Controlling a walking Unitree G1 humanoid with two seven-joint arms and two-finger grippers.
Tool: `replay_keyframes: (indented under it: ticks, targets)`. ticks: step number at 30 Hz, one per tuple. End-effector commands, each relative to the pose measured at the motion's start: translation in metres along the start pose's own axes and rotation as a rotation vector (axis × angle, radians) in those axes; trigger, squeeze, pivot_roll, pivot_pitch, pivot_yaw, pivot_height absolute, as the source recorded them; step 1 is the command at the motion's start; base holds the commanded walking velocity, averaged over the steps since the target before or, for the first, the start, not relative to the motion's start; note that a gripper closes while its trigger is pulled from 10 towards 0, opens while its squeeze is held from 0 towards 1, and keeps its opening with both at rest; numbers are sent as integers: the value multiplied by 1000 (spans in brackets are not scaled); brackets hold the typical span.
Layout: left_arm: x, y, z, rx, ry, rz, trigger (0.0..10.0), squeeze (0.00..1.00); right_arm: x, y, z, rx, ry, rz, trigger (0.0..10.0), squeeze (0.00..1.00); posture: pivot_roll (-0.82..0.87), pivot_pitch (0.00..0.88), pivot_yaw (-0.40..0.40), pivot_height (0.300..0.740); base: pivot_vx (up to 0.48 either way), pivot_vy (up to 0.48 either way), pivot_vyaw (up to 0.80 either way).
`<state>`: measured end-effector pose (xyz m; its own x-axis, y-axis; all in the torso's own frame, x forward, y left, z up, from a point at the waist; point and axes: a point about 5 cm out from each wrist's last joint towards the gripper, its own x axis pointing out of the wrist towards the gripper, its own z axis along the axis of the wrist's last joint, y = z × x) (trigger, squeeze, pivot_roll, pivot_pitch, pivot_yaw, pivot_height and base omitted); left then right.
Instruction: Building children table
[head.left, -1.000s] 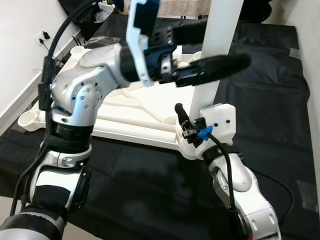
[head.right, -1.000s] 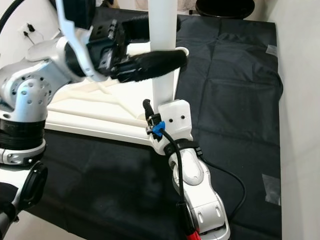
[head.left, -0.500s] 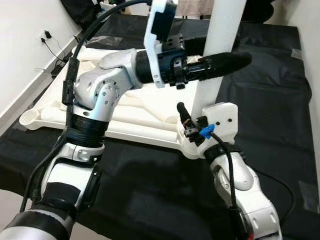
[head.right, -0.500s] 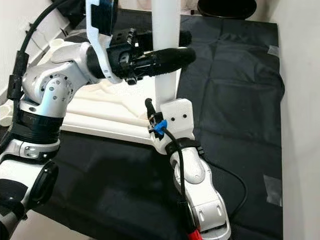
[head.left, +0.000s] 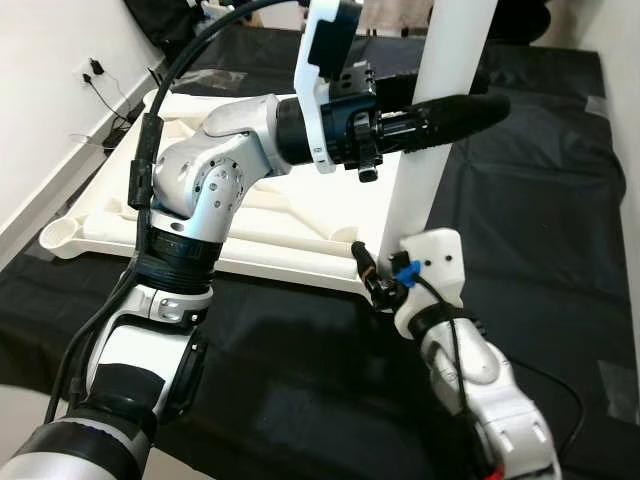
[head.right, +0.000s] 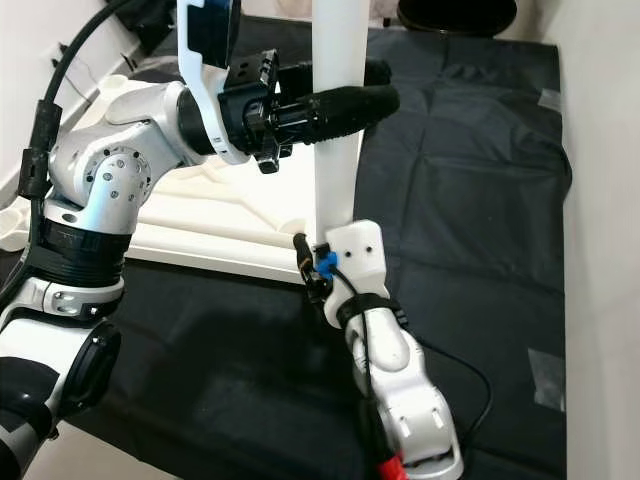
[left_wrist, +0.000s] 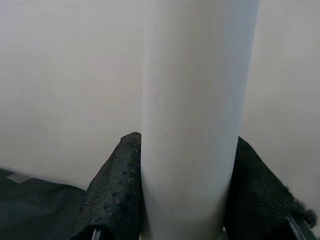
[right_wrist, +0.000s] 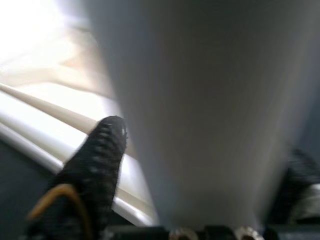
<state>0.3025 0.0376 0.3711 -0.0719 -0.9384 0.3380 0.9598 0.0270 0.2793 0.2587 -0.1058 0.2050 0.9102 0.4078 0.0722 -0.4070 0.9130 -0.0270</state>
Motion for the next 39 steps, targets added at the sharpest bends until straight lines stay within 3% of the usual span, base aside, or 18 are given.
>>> replay_keyframes:
  ticks: [1,7,8,9,10,14,15,17,18,27,30,35,36,37,38,39]
  targets:
    - [-1,1,-4,-14,22,12,0,0,-1,4,10,35,-64,215,10000,1000,-16,244,88,740,0,0,0]
    - [-4,0,-4,-13,20,7,0,0,-2,-16,20,-43,-82,371,10000,1000,-11,241,84,740,0,0,0]
    - [-5,-1,-4,-12,18,6,0,0,-2,-17,23,-40,-87,417,10000,941,-10,241,85,740,0,0,0]
    - [-7,-1,-4,-12,17,5,0,0,-3,-16,26,-44,-87,502,10000,0,-9,241,85,740,0,0,0]
    - [-10,-1,-4,-13,17,4,0,0,-6,-17,29,-41,-79,606,10000,0,-6,242,84,740,0,0,0]
    - [-12,-1,-5,-13,17,5,0,0,-5,-19,29,-31,-73,629,10000,0,-6,242,84,740,0,0,0]
    - [-15,0,-5,-12,17,6,0,0,0,-25,31,-41,-74,645,8000,0,-2,242,82,740,0,0,0]
    - [-15,0,-6,-12,17,6,0,0,2,-28,32,-46,-77,649,8000,0,-2,242,82,740,0,0,0]
    - [-16,0,-6,-11,17,6,0,0,3,-29,34,-42,-82,658,0,0,1,243,80,740,0,0,0]
    - [-17,-3,-7,-3,19,4,0,0,1,-32,32,-69,-63,714,0,0,-3,245,77,740,0,0,0]
    - [-17,-5,-8,3,21,-3,0,0,0,-35,26,-129,-18,648,0,0,-8,245,77,740,0,0,0]
    - [-19,-5,-9,3,22,-5,0,0,0,-35,23,-132,-13,602,0,0,-11,243,78,740,0,0,0]
    - [-19,-4,-10,7,20,3,392,0,-1,-35,22,-126,-14,594,0,0,-12,243,80,740,0,0,0]
    - [-20,-4,-10,1,12,9,10000,898,-3,-34,21,-123,-13,584,0,0,-11,243,80,740,0,0,0]
    - [-20,-4,-10,1,12,9,10000,898,-3,-34,21,-123,-13,584,0,0,-11,243,80,740,0,0,0]
    - [-20,-4,-10,1,6,15,10000,1000,-3,-34,20,-120,-13,578,0,0,-11,243,80,740,0,0,0]
